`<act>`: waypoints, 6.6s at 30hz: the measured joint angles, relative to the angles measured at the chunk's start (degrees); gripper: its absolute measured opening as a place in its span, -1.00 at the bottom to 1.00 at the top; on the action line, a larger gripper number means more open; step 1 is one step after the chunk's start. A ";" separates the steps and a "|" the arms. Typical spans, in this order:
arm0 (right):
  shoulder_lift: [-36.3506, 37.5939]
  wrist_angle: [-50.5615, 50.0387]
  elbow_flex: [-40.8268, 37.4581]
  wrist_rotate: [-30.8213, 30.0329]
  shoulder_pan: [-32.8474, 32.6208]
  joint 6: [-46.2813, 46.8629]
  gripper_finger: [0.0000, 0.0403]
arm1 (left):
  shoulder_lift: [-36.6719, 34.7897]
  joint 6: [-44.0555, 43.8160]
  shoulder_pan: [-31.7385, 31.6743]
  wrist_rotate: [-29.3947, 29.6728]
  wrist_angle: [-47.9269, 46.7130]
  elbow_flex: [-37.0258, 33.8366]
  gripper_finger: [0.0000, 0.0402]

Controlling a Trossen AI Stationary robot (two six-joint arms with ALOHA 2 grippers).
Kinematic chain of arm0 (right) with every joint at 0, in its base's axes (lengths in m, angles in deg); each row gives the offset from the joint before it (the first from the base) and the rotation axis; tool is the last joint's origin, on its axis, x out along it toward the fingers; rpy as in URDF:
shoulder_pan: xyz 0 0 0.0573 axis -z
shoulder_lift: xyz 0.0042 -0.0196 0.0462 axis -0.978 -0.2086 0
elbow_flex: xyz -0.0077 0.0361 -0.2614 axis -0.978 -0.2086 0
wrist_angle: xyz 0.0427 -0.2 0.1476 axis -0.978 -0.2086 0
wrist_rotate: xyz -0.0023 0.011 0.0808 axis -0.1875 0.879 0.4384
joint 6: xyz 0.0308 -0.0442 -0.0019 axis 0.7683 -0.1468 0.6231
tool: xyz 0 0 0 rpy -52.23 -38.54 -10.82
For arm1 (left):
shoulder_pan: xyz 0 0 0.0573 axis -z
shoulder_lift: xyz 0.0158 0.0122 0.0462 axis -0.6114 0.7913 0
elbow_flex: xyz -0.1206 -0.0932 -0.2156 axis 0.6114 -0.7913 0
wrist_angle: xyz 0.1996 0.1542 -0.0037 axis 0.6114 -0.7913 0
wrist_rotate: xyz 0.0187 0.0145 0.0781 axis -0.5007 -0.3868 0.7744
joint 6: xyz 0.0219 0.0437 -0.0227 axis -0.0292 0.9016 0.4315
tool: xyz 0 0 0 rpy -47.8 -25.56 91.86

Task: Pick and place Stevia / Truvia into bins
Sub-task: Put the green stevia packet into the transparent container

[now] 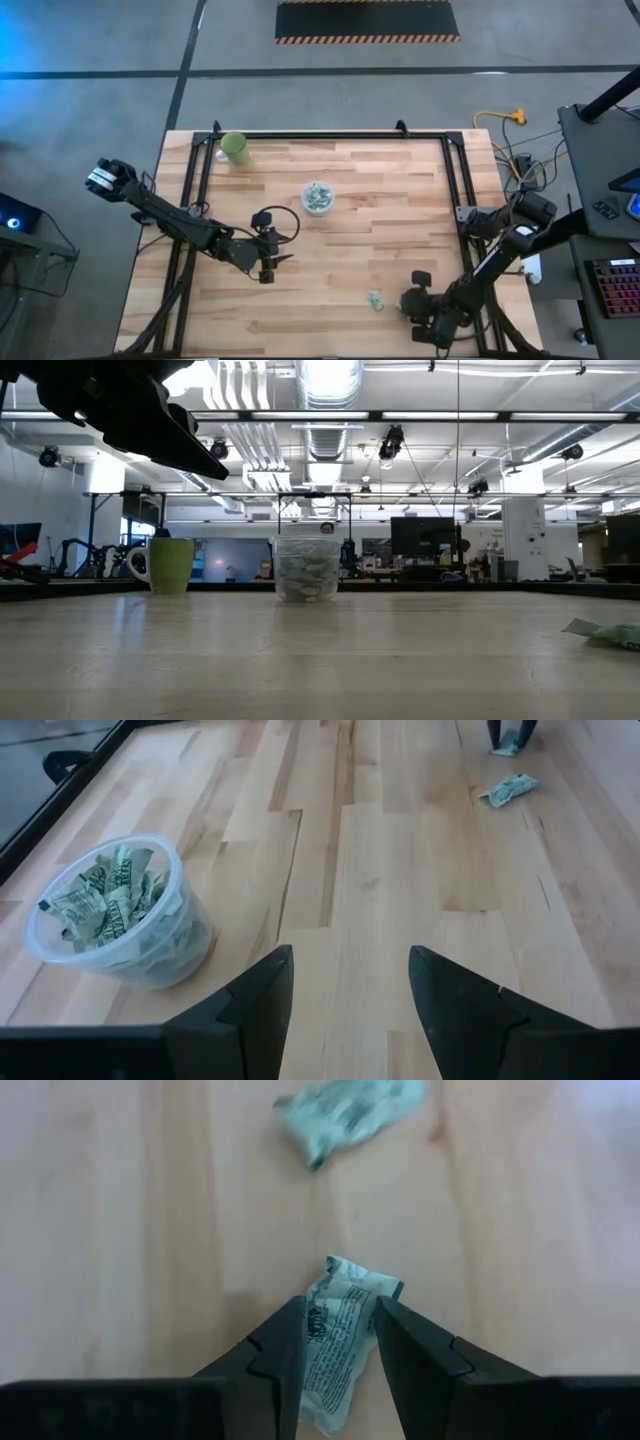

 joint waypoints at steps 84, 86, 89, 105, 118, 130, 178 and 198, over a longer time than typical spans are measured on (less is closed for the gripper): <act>-2.82 -7.82 14.39 9.81 19.20 -25.55 -0.25 | 0.04 -0.21 0.02 -1.56 -0.28 -0.02 -0.09; -2.82 -9.47 14.35 9.88 16.92 -22.24 -0.28 | 0.04 0.00 0.02 -1.54 -0.28 -0.04 -0.09; -2.82 -9.86 14.00 9.73 14.56 -18.32 -0.33 | 0.04 0.02 0.02 -1.54 -0.31 -0.09 -0.09; -2.82 -4.77 8.08 8.89 13.16 -11.55 -0.34 | 0.04 -0.13 0.02 -1.52 -0.24 -0.11 -0.09; -2.77 -4.50 7.40 9.24 13.16 -12.24 -0.79 | 0.04 -0.15 0.02 -1.52 -0.26 -0.15 -0.09; -2.82 -4.03 9.70 -0.82 16.69 -22.29 -0.96 | 0.04 -0.28 0.02 -1.50 -0.24 -0.15 -0.09; -2.06 13.04 20.53 18.12 64.79 -71.19 -0.32 | 0.12 1.16 0.02 -3.82 1.67 -0.96 -0.09; 22.55 -6.87 7.40 18.66 43.68 -57.66 -0.41 | 34.39 22.03 -3.71 -21.22 33.22 13.37 -0.09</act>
